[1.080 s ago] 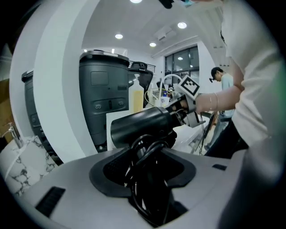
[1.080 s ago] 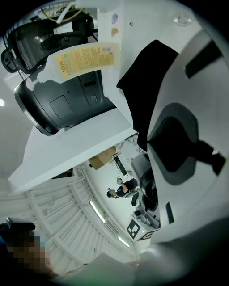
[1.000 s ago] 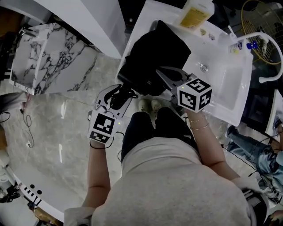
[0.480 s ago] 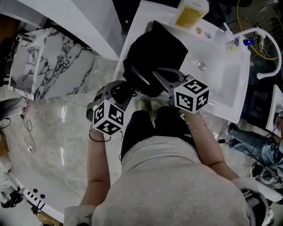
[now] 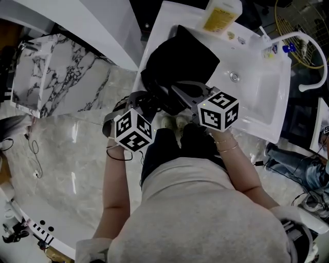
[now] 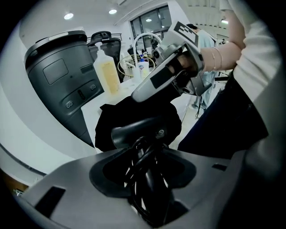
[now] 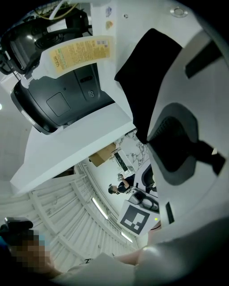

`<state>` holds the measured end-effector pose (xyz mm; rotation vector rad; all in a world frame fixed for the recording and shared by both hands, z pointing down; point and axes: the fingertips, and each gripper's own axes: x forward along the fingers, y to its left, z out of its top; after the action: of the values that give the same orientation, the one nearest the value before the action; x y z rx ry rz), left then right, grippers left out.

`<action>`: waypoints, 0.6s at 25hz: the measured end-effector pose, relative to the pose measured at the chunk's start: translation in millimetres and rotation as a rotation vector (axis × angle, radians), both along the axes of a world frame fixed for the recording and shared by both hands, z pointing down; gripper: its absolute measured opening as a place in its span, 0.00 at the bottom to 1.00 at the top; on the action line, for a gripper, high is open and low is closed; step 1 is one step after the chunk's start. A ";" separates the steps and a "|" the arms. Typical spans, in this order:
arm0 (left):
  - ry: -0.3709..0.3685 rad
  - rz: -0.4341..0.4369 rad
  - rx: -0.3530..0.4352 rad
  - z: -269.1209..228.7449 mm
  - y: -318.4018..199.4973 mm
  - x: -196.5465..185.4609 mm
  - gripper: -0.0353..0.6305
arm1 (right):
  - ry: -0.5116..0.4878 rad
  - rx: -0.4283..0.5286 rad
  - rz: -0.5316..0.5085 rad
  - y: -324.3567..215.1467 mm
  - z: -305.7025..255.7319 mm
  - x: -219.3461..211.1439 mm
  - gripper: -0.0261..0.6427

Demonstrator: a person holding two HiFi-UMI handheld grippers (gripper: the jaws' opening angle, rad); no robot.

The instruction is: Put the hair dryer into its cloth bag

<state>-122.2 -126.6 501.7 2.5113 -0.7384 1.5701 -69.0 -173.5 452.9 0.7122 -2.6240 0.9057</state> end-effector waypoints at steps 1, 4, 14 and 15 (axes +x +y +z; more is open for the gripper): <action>-0.017 0.000 -0.003 -0.5 -0.6 -0.1 0.34 | -0.001 0.001 -0.005 0.6 -0.2 -1.3 0.05; -0.077 0.019 -0.019 -1.0 -3.6 1.3 0.34 | 0.003 0.005 -0.016 1.7 -0.1 -2.8 0.05; -0.106 -0.032 -0.068 7.8 -19.2 8.8 0.36 | 0.003 -0.009 -0.030 7.0 7.3 -7.6 0.05; -0.111 -0.037 -0.064 8.9 -21.1 10.4 0.37 | 0.005 -0.009 -0.032 7.9 8.2 -7.7 0.05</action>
<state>-111.8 -147.6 510.6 2.3687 -0.7311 1.7036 -76.8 -165.7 461.1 0.6673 -2.6176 0.9058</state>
